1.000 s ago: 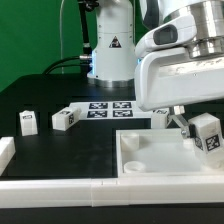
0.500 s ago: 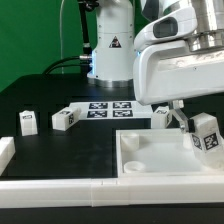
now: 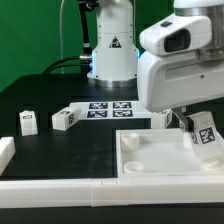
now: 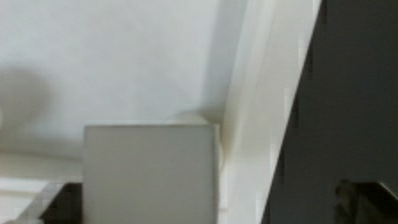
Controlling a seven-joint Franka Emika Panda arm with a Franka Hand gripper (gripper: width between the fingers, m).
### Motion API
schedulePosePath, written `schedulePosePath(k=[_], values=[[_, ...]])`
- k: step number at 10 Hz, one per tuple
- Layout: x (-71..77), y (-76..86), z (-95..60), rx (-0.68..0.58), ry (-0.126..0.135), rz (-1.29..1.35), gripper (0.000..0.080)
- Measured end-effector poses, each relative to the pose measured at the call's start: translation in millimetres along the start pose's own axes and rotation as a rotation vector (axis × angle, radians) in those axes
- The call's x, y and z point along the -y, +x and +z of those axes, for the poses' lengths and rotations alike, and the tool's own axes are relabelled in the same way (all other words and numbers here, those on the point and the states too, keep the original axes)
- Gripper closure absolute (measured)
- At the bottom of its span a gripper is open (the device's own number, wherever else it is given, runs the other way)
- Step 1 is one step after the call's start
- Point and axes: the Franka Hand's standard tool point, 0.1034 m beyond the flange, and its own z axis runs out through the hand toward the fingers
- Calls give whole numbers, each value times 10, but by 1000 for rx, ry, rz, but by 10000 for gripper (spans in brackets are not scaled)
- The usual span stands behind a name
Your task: Assemble one leg
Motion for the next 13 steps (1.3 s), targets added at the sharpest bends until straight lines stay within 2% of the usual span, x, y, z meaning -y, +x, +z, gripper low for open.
schedulePosePath(k=[2,4,6,8,10,12,13], values=[[2,23,16,53,11,1,150],[-10,34,23,43,10,2,150],[-97,73,-20,-29,-2,17,150],[-192,-77,13,-77,-14,33,150],[-208,-170,96,-80,-17,36,150],[-189,-211,138,-77,-17,36,150],[-144,-173,113,-79,-17,29,150]])
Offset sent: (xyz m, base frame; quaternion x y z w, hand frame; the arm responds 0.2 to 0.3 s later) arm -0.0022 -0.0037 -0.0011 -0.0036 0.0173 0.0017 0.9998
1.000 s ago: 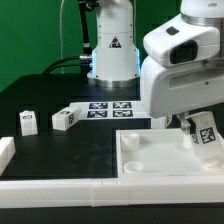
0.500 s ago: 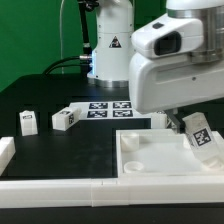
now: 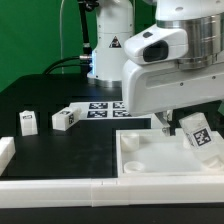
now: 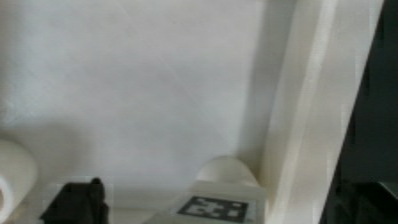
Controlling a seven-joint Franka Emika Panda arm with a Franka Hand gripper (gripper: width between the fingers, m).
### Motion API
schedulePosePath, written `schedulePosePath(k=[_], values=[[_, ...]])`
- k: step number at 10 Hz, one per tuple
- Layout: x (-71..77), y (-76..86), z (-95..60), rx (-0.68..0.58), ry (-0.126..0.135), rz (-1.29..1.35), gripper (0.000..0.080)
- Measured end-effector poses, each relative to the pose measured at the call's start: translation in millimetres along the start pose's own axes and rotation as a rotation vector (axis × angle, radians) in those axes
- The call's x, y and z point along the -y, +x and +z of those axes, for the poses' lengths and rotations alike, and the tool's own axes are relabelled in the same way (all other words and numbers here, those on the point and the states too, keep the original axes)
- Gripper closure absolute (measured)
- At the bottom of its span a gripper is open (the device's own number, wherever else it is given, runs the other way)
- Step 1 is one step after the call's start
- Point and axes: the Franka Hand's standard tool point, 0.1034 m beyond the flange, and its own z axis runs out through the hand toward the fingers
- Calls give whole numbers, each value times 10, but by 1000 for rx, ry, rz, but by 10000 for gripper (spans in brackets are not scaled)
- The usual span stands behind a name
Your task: Assemble one leg
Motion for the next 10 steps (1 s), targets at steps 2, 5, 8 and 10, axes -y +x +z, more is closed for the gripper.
schedulePosePath(k=[2,5,8,10], values=[[91,117,-83,1,3,-15,150],[106,162,-104,-6,3,-20,150],[100,179,-108,-22,3,-8,150],[77,183,-84,-110,-3,48,150]])
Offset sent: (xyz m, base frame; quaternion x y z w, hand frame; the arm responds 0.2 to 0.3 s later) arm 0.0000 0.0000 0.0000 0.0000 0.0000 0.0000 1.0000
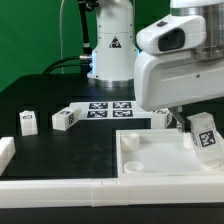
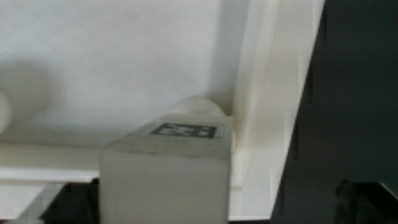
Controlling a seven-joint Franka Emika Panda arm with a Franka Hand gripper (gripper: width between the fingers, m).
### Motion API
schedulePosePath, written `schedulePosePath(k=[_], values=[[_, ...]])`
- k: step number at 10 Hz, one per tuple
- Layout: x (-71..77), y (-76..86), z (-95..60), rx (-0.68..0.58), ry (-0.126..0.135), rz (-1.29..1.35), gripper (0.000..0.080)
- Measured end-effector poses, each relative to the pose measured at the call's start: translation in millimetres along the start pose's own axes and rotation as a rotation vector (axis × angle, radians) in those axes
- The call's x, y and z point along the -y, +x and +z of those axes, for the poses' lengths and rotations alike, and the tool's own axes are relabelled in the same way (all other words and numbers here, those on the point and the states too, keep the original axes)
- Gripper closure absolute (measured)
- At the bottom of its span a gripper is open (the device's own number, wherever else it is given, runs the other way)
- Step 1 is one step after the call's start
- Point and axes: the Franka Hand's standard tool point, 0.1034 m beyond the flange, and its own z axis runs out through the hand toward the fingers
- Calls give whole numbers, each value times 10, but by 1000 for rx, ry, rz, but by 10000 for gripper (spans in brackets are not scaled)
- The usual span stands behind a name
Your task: Assemble one leg
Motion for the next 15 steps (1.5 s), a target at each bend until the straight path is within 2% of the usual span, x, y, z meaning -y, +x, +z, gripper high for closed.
schedulePosePath(k=[4,5,6,7,8,9,13,15], values=[[-4,8,23,-12,-1,-1,150],[-1,11,21,-13,-1,-2,195],[4,12,21,-13,0,-2,195],[2,10,23,-12,0,-2,376],[1,11,23,-13,-1,-2,376],[-12,11,23,-13,-1,0,509],[-11,12,24,-13,0,30,509],[-5,11,25,-13,4,171,509]])
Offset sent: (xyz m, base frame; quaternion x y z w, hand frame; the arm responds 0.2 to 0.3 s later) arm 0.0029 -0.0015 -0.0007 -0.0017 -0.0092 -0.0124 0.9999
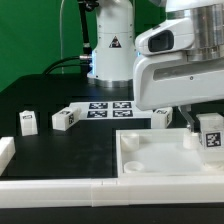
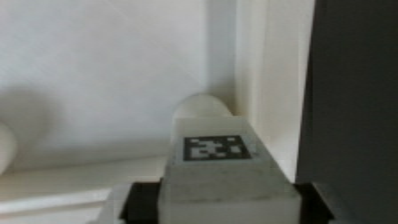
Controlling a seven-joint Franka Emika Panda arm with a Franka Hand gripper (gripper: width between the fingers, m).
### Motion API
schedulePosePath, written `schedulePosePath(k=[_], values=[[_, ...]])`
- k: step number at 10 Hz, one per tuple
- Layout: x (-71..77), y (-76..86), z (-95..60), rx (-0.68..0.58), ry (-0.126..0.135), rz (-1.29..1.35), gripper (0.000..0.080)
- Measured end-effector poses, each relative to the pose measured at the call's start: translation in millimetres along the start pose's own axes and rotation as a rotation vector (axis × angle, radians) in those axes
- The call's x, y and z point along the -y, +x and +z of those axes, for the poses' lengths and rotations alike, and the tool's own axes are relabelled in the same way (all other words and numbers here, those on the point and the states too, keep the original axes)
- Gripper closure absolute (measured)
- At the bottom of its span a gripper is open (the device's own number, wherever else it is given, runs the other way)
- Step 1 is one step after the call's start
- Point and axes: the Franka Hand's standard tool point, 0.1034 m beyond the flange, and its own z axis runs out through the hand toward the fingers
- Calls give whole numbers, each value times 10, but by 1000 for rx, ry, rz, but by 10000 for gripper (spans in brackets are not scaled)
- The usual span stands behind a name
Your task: Assemble one leg
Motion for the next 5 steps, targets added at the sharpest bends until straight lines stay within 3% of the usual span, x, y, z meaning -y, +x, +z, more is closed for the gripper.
schedulePosePath(k=[5], values=[[41,-8,26,-6,-5,812,509]])
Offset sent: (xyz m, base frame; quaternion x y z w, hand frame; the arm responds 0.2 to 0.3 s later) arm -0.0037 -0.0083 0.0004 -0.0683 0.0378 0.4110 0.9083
